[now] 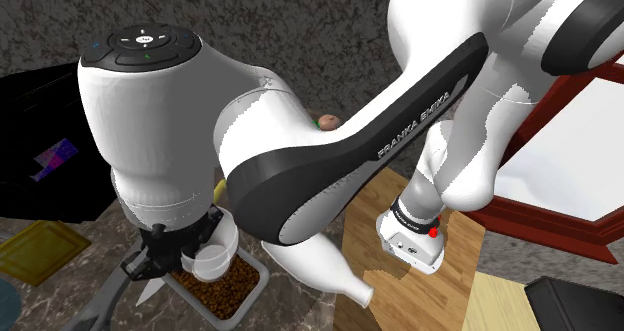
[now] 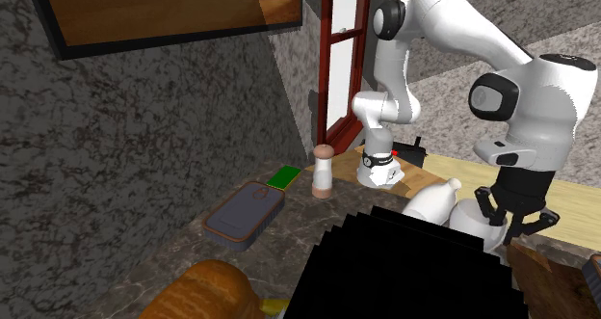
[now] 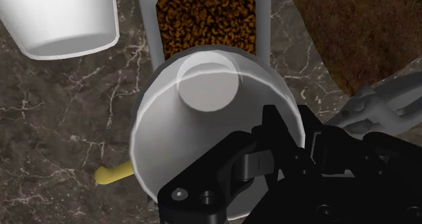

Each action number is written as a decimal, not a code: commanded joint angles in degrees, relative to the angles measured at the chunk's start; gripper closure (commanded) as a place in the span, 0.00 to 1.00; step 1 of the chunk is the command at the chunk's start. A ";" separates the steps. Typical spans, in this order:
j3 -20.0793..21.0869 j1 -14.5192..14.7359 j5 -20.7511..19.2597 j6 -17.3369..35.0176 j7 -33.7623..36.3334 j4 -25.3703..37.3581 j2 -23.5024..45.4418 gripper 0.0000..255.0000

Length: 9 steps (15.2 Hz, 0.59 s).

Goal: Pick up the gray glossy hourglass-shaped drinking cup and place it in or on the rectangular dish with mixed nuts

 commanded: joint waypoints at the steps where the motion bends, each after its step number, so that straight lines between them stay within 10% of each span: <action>1: -0.01 0.06 -0.29 0.62 0.21 -0.32 0.32 1.00; 7: -0.02 0.06 -0.29 0.62 0.22 -0.31 0.33 1.00; 8: -0.02 0.06 -0.29 0.62 0.22 -0.31 0.33 0.00; 9: -0.02 0.06 -0.29 0.62 0.21 -0.31 0.33 0.00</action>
